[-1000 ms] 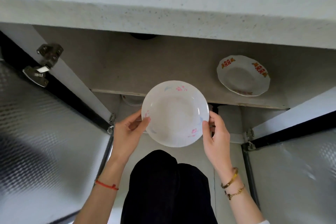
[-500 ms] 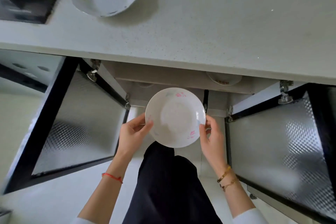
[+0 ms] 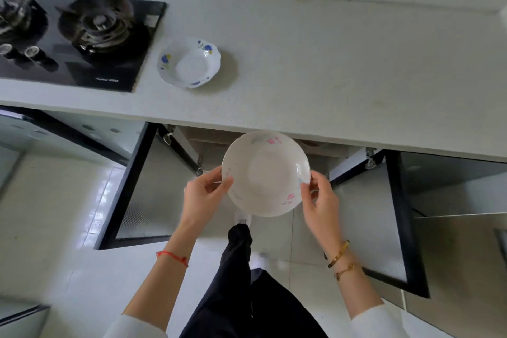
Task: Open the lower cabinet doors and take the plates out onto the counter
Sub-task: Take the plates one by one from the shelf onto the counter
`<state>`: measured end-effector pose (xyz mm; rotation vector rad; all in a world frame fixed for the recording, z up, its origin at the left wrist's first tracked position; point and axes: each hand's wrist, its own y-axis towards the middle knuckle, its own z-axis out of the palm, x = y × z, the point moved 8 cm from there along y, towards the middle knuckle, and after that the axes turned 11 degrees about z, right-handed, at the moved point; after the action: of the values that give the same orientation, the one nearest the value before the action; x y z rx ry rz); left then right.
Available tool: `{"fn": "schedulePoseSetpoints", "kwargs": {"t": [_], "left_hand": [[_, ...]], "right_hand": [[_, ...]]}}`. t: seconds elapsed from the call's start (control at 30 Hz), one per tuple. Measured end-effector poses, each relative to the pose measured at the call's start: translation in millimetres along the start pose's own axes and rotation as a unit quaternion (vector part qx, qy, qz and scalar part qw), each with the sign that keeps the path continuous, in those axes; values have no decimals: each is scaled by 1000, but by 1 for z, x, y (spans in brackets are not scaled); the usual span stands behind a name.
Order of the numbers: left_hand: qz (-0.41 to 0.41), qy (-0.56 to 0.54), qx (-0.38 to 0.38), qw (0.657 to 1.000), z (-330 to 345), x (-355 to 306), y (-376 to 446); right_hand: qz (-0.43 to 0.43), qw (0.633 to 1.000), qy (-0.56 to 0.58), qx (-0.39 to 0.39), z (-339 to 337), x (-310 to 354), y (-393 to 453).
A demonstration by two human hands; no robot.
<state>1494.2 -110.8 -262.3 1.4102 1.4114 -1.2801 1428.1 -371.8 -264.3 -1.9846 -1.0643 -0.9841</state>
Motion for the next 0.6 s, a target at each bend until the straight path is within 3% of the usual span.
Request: {"fn": "schedulePoseSetpoints", "kwargs": {"t": [0.27,0.6], "left_hand": [[14,-4,27,1000,9,-40,53],[6,-4,35,999,17,-65,184]], "right_hand": [[-14,1000,-2,-15,-16,35,50],[-12,999,-6,-53,0,73,165]]}}
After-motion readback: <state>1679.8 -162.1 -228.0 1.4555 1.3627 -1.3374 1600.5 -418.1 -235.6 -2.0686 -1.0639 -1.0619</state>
